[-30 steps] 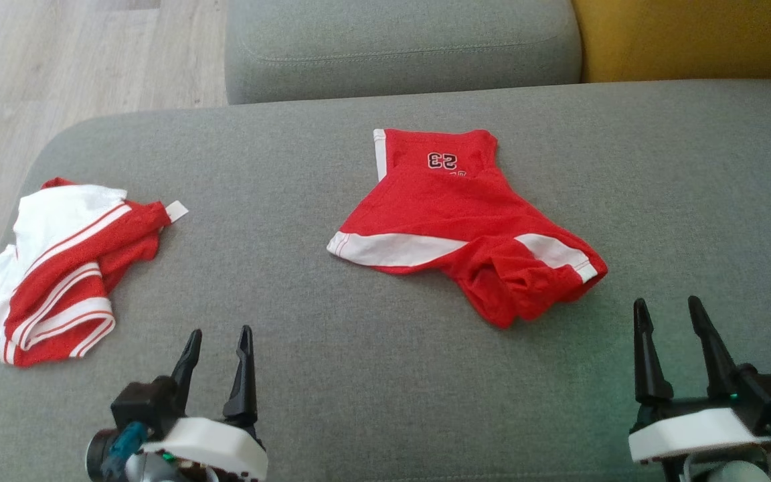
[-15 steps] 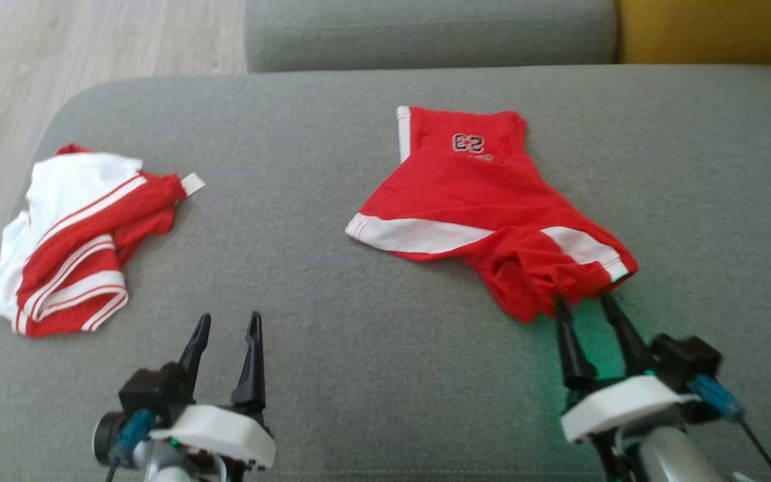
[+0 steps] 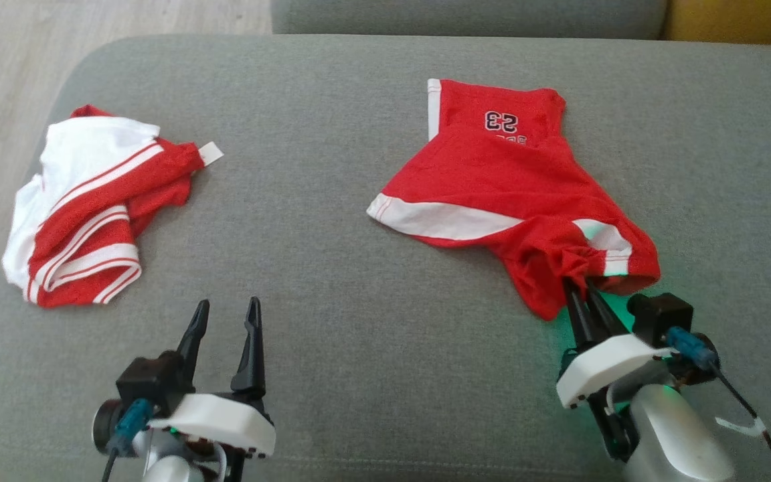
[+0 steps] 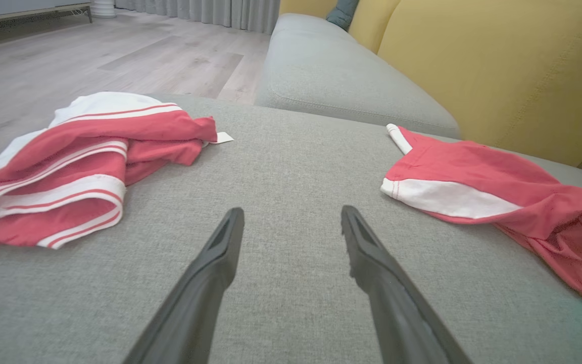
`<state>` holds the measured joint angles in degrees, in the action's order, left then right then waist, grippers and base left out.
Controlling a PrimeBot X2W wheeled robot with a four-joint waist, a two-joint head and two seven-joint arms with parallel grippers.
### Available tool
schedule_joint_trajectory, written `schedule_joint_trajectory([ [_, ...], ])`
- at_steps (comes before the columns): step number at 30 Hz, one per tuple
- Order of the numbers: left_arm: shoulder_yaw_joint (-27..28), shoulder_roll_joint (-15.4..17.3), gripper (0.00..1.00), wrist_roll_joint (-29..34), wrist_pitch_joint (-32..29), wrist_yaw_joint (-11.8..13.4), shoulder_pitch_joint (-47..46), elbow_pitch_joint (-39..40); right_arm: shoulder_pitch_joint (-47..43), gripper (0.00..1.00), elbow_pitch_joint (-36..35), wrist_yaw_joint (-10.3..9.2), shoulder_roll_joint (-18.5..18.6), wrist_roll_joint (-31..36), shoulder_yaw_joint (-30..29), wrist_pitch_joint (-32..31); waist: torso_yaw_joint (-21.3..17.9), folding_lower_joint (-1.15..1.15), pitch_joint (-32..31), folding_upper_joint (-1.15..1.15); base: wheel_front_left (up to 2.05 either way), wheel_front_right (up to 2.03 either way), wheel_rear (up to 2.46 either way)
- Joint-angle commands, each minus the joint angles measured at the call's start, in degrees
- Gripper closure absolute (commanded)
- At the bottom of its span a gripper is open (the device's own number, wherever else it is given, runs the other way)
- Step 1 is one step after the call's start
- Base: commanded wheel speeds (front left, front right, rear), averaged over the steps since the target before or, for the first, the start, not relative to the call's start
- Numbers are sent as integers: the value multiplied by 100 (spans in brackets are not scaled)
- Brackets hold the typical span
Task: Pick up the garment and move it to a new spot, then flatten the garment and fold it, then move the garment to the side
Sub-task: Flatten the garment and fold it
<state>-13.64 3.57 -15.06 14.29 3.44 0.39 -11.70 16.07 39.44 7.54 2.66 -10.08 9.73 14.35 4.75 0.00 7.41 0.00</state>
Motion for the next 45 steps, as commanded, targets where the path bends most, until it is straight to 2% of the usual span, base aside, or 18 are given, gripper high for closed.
schedule_joint_trajectory([
  [1,224,-10,0,67,71,-37,-264,185,115,100,-118,-5,21,50,76,57,-32,0,10,0,0,0,0],
  [7,237,-30,0,71,71,-63,-253,217,-167,100,-380,-5,21,800,-284,-83,-281,0,54,0,0,0,0],
  [12,202,-44,0,62,71,-95,-255,240,-570,100,-1036,-5,100,1638,-926,-561,-499,0,107,0,0,0,0],
  [15,155,-51,0,58,71,-115,-284,246,-762,100,-1435,-5,281,1963,-1208,-828,-585,0,149,0,0,0,0],
  [19,108,-57,0,56,71,-130,-328,265,-886,100,-1777,-5,526,2237,-1387,-1113,-633,0,203,0,0,0,0],
  [23,80,-60,0,57,71,-149,-359,275,-881,100,-1917,-5,576,2144,-1408,-1225,-641,0,241,0,0,0,0],
  [25,59,-62,0,44,71,-166,-369,288,-860,42,-1976,-5,524,2074,-1439,-1204,-639,0,243,0,0,0,0],
  [26,47,-63,0,32,71,-176,-372,299,-859,0,-2010,-5,493,2051,-1445,-1182,-639,0,241,0,0,0,0],
  [32,-19,-66,0,-101,71,-197,-393,404,-962,0,-2279,-5,289,1881,-1504,-1021,-659,0,171,0,0,0,0],
  [36,-87,-67,0,-187,71,-169,-437,469,-1082,0,-2722,-5,171,1683,-1587,-897,-733,0,50,0,0,0,0],
  [45,-491,-68,0,-247,71,-231,-687,160,-1152,0,-3405,-5,54,1434,-1488,-855,-857,0,-119,0,0,0,0],
])
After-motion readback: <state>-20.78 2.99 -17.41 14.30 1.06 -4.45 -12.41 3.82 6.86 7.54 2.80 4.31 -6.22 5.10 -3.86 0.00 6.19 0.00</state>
